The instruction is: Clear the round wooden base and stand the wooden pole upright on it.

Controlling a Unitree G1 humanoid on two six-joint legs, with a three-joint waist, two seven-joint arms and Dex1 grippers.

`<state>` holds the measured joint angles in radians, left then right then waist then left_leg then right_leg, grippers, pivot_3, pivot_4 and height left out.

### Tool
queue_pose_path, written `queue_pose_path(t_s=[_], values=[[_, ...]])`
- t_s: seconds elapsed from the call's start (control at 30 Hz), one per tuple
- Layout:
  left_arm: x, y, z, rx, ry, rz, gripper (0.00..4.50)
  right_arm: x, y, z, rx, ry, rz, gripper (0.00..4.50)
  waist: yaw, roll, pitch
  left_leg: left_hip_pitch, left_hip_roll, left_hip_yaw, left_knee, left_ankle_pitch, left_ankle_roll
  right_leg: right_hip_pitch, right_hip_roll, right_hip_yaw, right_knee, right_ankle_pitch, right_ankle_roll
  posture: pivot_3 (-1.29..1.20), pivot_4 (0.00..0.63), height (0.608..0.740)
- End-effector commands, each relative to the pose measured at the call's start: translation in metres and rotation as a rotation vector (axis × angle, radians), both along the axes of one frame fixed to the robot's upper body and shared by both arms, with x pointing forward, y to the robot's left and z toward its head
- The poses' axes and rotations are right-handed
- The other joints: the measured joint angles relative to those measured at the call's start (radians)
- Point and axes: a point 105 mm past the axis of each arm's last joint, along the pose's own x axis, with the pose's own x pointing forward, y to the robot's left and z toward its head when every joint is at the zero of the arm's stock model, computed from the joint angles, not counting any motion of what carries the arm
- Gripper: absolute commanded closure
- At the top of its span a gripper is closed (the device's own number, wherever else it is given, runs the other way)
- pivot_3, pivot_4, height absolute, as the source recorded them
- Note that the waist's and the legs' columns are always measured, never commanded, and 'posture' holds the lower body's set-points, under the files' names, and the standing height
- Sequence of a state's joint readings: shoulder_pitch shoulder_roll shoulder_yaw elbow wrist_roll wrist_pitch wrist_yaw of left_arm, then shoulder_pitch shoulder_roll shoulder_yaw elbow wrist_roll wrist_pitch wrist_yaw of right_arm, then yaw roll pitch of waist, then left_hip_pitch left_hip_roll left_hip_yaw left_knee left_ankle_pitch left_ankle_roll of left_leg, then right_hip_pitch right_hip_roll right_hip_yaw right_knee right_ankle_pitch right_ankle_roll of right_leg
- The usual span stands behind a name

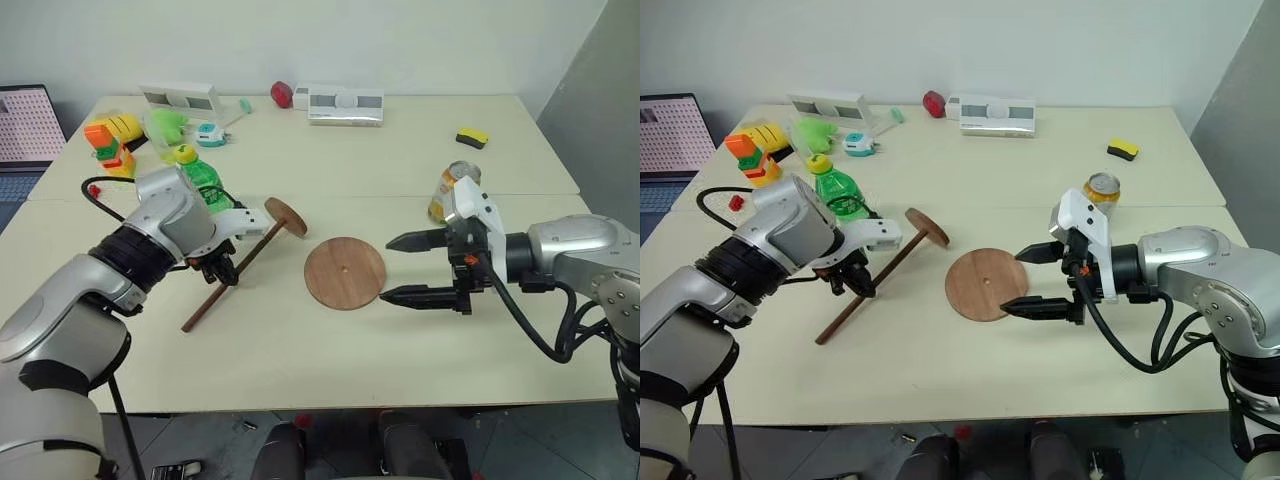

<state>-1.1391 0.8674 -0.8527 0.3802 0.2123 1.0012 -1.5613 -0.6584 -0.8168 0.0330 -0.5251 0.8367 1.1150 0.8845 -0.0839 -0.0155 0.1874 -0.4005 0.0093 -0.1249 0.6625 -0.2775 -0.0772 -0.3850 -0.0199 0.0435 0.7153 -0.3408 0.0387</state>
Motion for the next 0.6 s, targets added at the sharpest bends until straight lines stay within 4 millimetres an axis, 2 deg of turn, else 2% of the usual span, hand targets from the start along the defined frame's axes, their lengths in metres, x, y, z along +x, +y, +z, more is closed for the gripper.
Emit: queue_pose_path(t_s=[0.03,0.13,0.27,0.33,0.53,0.6], values=[[-0.002,0.002,0.004,-0.020,-0.019,0.023,4.26,0.000,0.002,0.012,0.016,-0.064,0.010,0.00,0.000,0.000,0.000,0.000,0.000,0.000,0.000,0.000,0.000,0.000,0.000,0.000,0.000,0.000,0.000,0.00,0.150,0.740],[0.003,-0.001,0.008,-0.088,-0.076,0.103,4.26,0.000,0.002,0.013,0.027,-0.074,0.000,0.00,0.000,0.000,0.000,0.000,0.000,0.000,0.000,0.000,0.000,0.000,0.000,0.000,0.000,0.000,0.000,0.00,0.150,0.740],[0.026,-0.002,0.040,-0.241,-0.277,0.261,4.26,-0.001,-0.002,0.015,0.034,-0.088,-0.017,0.00,0.004,0.000,0.000,0.000,0.000,-0.001,0.002,-0.001,0.002,0.000,0.000,-0.001,0.001,0.000,0.000,0.00,0.150,0.740],[0.033,-0.003,0.066,-0.346,-0.386,0.305,4.26,-0.001,-0.003,0.015,0.041,-0.095,-0.027,0.00,0.003,-0.001,0.000,-0.002,0.000,-0.003,0.002,-0.001,0.002,0.000,0.000,-0.002,0.000,0.000,0.000,0.00,0.150,0.740],[0.044,-0.027,0.114,-0.602,-0.677,0.180,4.26,-0.002,-0.003,0.017,0.063,-0.117,-0.035,0.00,0.004,-0.001,0.000,-0.001,0.000,-0.002,0.002,0.001,-0.001,0.000,-0.001,-0.002,0.000,0.000,0.000,0.00,0.150,0.740],[0.045,-0.053,0.149,-0.815,-0.956,0.033,4.26,0.000,-0.003,0.016,0.067,-0.133,-0.033,0.00,0.006,0.000,-0.001,-0.001,0.000,-0.002,0.002,0.001,-0.002,0.000,-0.002,-0.002,0.000,0.000,0.000,0.00,0.150,0.740]])
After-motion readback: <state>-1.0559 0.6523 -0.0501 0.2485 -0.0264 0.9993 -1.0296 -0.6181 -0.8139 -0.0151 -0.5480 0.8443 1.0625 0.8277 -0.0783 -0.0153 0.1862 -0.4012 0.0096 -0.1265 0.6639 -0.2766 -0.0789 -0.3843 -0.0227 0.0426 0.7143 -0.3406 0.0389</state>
